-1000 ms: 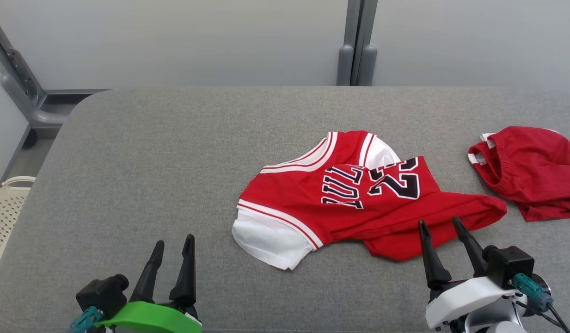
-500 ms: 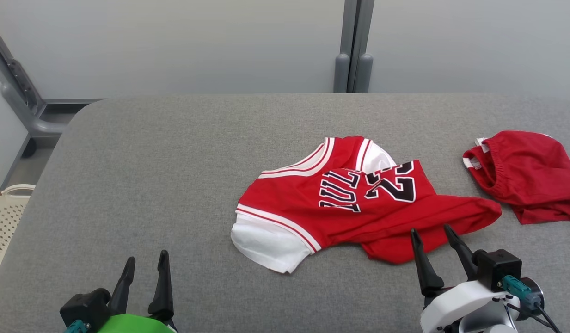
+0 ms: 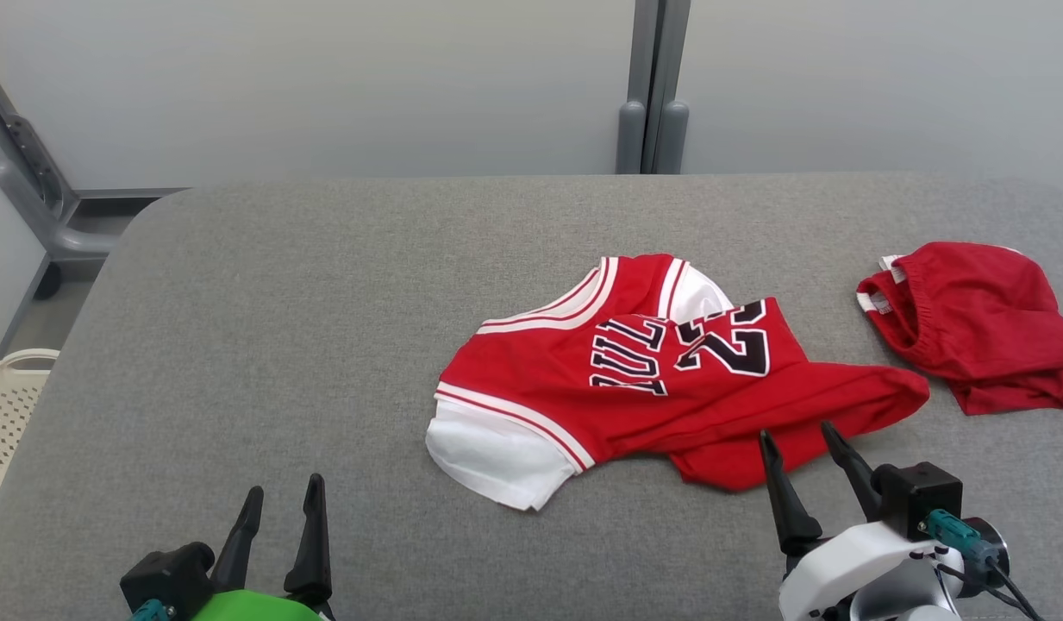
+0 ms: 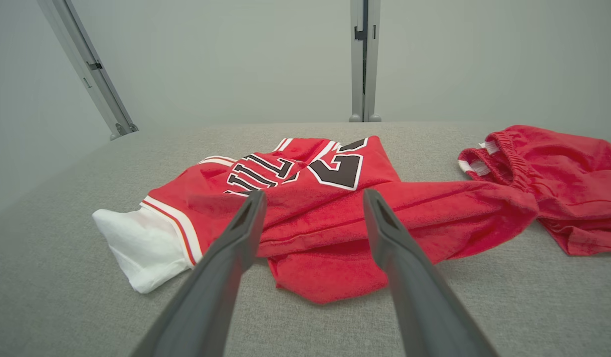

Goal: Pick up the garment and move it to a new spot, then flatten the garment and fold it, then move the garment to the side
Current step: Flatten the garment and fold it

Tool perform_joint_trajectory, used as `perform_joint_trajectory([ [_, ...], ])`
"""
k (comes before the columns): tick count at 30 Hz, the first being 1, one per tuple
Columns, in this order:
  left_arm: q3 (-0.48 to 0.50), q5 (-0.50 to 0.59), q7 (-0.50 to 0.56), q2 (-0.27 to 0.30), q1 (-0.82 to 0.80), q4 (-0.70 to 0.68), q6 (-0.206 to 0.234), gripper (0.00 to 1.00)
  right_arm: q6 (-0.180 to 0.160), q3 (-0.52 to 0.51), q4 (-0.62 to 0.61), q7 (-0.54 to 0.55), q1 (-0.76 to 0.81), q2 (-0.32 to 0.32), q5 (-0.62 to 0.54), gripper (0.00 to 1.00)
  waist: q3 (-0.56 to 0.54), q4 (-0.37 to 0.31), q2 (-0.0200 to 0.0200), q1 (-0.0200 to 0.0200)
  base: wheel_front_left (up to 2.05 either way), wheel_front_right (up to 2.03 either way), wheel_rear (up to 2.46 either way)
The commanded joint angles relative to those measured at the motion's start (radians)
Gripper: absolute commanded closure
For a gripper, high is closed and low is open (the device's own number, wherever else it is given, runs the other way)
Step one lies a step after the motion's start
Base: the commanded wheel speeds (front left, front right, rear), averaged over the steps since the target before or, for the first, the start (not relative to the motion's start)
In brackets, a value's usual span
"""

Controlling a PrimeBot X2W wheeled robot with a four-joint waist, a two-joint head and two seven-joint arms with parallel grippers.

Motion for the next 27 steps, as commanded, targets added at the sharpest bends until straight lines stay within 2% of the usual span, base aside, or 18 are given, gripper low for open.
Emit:
perform_joint_trajectory([
  [1,0.001,-0.009,-0.002,0.005,0.009,0.007,-0.005,0.0,-0.001,0.009,-0.006,0.011,0.012,-0.003,-0.012,0.0,0.003,-0.003,0.0,0.0,0.0,0.0,0.0],
  [7,-0.003,-0.012,0.014,0.007,-0.005,0.0,0.004,0.0,-0.001,0.007,-0.026,0.044,0.006,-0.003,-0.025,0.0,0.011,-0.007,0.0,0.0,0.0,0.0,0.0],
  [10,-0.022,-0.023,0.071,0.011,-0.015,-0.01,0.004,0.0,-0.001,-0.003,-0.045,0.083,-0.007,-0.008,-0.038,0.0,0.017,-0.011,0.0,0.0,0.0,0.0,0.0],
  [13,-0.039,-0.031,0.126,0.017,-0.039,-0.008,-0.002,0.0,-0.001,-0.027,-0.069,0.151,-0.016,-0.011,-0.036,0.0,0.023,-0.015,0.0,0.0,0.0,0.0,0.0],
  [20,-0.1,-0.006,0.272,0.04,-0.13,0.019,-0.002,0.0,-0.001,-0.091,-0.163,0.385,-0.031,-0.042,-0.043,0.0,0.043,-0.026,0.0,0.0,0.0,0.0,0.0],
  [22,-0.12,0.009,0.308,0.052,-0.168,0.033,-0.01,0.0,-0.001,-0.113,-0.194,0.451,-0.035,-0.051,-0.039,0.0,0.056,-0.031,0.0,0.0,0.0,0.0,0.0],
  [23,-0.149,0.04,0.34,0.068,-0.213,0.06,-0.024,0.0,-0.001,-0.13,-0.221,0.517,-0.048,-0.061,-0.039,0.0,0.072,-0.038,0.0,0.0,0.0,0.0,0.0],
  [27,-0.21,0.096,0.39,0.097,-0.306,0.138,-0.082,0.0,-0.001,-0.144,-0.268,0.615,-0.075,-0.09,-0.029,0.0,0.107,-0.055,0.0,0.0,0.0,0.0,0.0],
])
